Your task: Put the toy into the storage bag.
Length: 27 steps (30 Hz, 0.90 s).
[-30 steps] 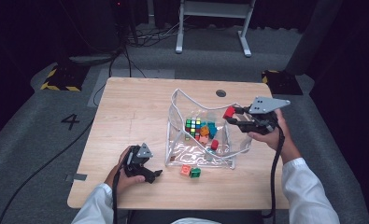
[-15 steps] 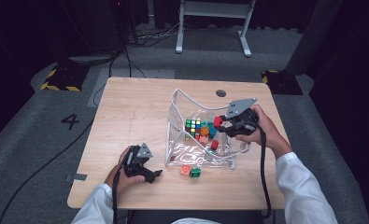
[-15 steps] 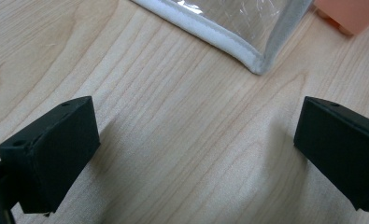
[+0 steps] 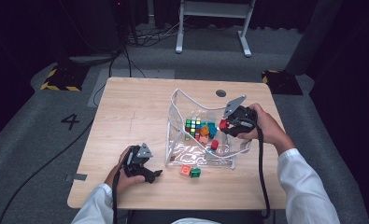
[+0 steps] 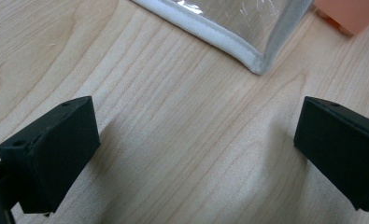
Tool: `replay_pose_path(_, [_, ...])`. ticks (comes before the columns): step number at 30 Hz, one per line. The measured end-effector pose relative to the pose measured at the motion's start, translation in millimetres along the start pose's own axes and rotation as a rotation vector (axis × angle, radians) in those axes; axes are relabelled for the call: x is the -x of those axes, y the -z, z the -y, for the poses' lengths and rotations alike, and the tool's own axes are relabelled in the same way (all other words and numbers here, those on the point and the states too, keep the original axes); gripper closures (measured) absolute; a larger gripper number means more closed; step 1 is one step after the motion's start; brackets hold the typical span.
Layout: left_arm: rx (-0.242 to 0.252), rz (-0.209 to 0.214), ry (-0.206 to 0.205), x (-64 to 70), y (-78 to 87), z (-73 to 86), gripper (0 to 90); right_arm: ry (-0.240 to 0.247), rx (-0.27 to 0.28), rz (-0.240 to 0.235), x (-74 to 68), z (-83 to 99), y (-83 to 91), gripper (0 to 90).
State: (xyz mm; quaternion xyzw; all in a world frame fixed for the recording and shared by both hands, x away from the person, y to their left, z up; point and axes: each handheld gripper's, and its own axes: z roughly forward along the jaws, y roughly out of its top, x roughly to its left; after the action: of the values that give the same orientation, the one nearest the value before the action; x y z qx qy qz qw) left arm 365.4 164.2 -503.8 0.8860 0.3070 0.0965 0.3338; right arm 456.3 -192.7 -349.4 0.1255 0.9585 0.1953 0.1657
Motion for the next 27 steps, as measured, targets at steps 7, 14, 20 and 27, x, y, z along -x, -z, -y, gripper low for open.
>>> replay_pose_path(7, [0.000,0.000,0.000,0.0,0.0,0.0,0.2,-0.010,-0.028,-0.009,2.3,18.0,7.1,59.0])
replay_pose_path(14, [0.000,0.001,0.000,-0.1,0.0,0.0,0.2,-0.049,-0.003,-0.005,3.5,26.2,13.9,58.9])
replay_pose_path(20, [0.000,0.001,-0.001,-0.1,0.0,0.0,0.2,-0.035,0.071,0.036,1.1,26.4,18.1,55.3])
replay_pose_path(27, [0.000,0.001,-0.001,-0.1,0.0,0.0,0.2,-0.046,0.163,0.048,-4.4,32.9,31.8,45.0])
